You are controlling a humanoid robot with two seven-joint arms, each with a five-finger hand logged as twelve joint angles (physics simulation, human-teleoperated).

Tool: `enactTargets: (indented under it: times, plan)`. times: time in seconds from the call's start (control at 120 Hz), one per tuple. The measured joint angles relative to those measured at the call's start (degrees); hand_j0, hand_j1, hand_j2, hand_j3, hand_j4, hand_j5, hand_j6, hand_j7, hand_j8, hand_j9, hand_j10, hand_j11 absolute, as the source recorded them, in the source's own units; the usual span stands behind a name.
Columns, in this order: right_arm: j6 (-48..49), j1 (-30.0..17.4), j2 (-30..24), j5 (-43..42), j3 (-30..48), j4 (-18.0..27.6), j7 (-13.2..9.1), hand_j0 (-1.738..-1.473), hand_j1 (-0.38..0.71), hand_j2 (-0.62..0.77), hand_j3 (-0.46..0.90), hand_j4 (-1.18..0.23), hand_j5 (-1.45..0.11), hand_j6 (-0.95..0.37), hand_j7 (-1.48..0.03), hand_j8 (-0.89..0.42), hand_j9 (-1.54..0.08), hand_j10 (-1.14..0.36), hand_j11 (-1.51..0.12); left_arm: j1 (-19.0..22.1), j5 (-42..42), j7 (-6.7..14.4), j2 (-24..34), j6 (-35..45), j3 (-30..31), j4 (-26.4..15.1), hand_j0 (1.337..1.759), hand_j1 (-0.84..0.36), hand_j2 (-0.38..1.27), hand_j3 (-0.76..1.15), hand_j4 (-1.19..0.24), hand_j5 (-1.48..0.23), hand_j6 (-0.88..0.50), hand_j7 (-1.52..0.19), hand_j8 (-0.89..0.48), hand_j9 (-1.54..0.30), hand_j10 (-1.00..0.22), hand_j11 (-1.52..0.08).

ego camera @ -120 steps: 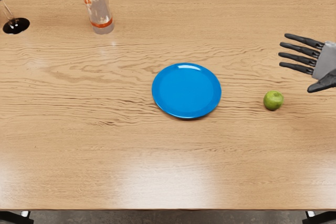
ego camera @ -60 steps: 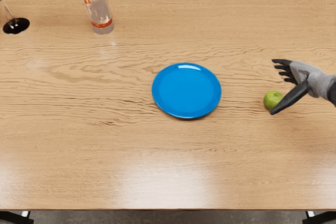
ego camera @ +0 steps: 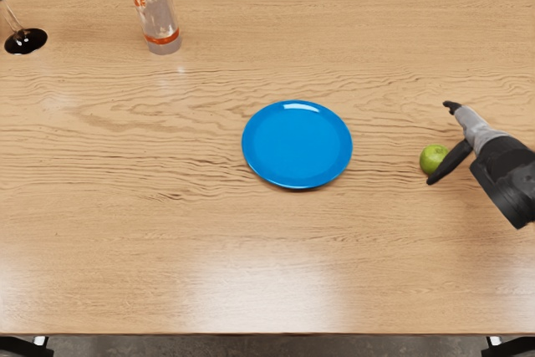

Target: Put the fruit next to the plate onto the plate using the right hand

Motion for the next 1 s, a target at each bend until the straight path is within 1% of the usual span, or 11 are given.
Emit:
enactTargets:
  times: [0.15, 0.175, 0.208, 0.233, 0.258, 0.333, 0.467, 0.683, 0.808, 1.0]
  plan:
    - [-0.8, 0.6, 2.6, -0.1, -1.7, -2.5, 0.0, -1.659, -0.18, -0.02, 0.0, -0.14, -0.18, -0.14, -0.18, -0.14, -0.18, -0.14, -0.18, 0.0, 0.0, 0.0, 0.0, 0.0, 0.0, 0.0, 1.658, 0.35, 0.0, 0.0, 0.0, 0.0, 0.0, 0.0, 0.0, 0.0, 0.0, 0.0]
    - [-0.9, 0.7, 2.7, -0.1, -1.8, -2.6, 0.0, -1.661, -0.18, -0.02, 0.05, -0.16, -0.2, -0.16, -0.2, -0.16, -0.2, -0.16, -0.2, 0.0, 0.0, 0.0, 0.0, 0.0, 0.0, 0.0, 1.658, 0.35, 0.0, 0.0, 0.0, 0.0, 0.0, 0.0, 0.0, 0.0, 0.0, 0.0]
    - [-0.9, 0.9, 2.8, 0.0, -2.0, -2.7, 0.0, -1.661, -0.17, 0.0, 0.06, -0.17, -0.22, -0.17, -0.22, -0.17, -0.22, -0.17, -0.22, 0.0, 0.0, 0.0, 0.0, 0.0, 0.0, 0.0, 1.658, 0.35, 0.0, 0.0, 0.0, 0.0, 0.0, 0.0, 0.0, 0.0, 0.0, 0.0]
    - [-0.9, 0.9, 2.7, 0.0, -2.0, -2.8, 0.0, -1.659, -0.16, 0.04, 0.02, -0.19, -0.24, -0.19, -0.24, -0.19, -0.24, -0.18, -0.23, 0.0, 0.0, 0.0, 0.0, 0.0, 0.0, 0.0, 1.658, 0.35, 0.0, 0.0, 0.0, 0.0, 0.0, 0.0, 0.0, 0.0, 0.0, 0.0]
    - [-0.9, 1.0, 2.6, 0.1, -2.1, -2.8, 0.0, -1.658, -0.14, 0.02, 0.0, -0.2, -0.25, -0.2, -0.25, -0.2, -0.25, -0.19, -0.24, 0.0, 0.0, 0.0, 0.0, 0.0, 0.0, 0.0, 1.658, 0.35, 0.0, 0.0, 0.0, 0.0, 0.0, 0.0, 0.0, 0.0, 0.0, 0.0]
    - [-0.7, 1.2, 2.2, 0.2, -2.2, -2.8, 0.0, -1.658, -0.1, 0.0, 0.0, -0.23, -0.3, -0.23, -0.3, -0.23, -0.3, -0.23, -0.29, 0.0, 0.0, 0.0, 0.0, 0.0, 0.0, 0.0, 1.658, 0.35, 0.0, 0.0, 0.0, 0.0, 0.0, 0.0, 0.0, 0.0, 0.0, 0.0]
    - [-0.4, 1.3, 1.4, 0.5, -2.2, -2.4, 0.0, -1.658, 0.0, -0.04, 0.0, -0.31, -0.4, -0.31, -0.4, -0.31, -0.4, -0.3, -0.39, 0.0, 0.0, 0.0, 0.0, 0.0, 0.0, 0.0, 1.658, 0.35, 0.0, 0.0, 0.0, 0.0, 0.0, 0.0, 0.0, 0.0, 0.0, 0.0]
    - [-0.2, 1.3, 0.5, 0.6, -1.7, -1.1, 0.0, -1.658, 0.17, -0.05, 0.0, -0.45, -0.59, -0.45, -0.58, -0.45, -0.59, -0.45, -0.58, 0.0, 0.0, 0.0, 0.0, 0.0, 0.0, 0.0, 1.658, 0.35, 0.0, 0.0, 0.0, 0.0, 0.0, 0.0, 0.0, 0.0, 0.0, 0.0]
    - [-0.1, 1.2, 0.1, 0.7, -1.5, -0.7, 0.0, -1.658, 0.21, 0.04, 0.0, -0.51, -0.67, -0.52, -0.67, -0.43, -0.67, -0.51, -0.67, 0.0, 0.0, 0.0, 0.0, 0.0, 0.0, 0.0, 1.658, 0.35, 0.0, 0.0, 0.0, 0.0, 0.0, 0.0, 0.0, 0.0, 0.0, 0.0]
    - [-0.1, 1.1, 0.2, 0.8, -1.0, -0.6, 0.0, -1.658, 0.24, 0.16, 0.0, -0.56, -0.73, -0.54, -0.73, -0.45, -0.73, -0.56, -0.73, 0.0, 0.0, 0.0, 0.0, 0.0, 0.0, 0.0, 1.658, 0.35, 0.0, 0.0, 0.0, 0.0, 0.0, 0.0, 0.0, 0.0, 0.0, 0.0]
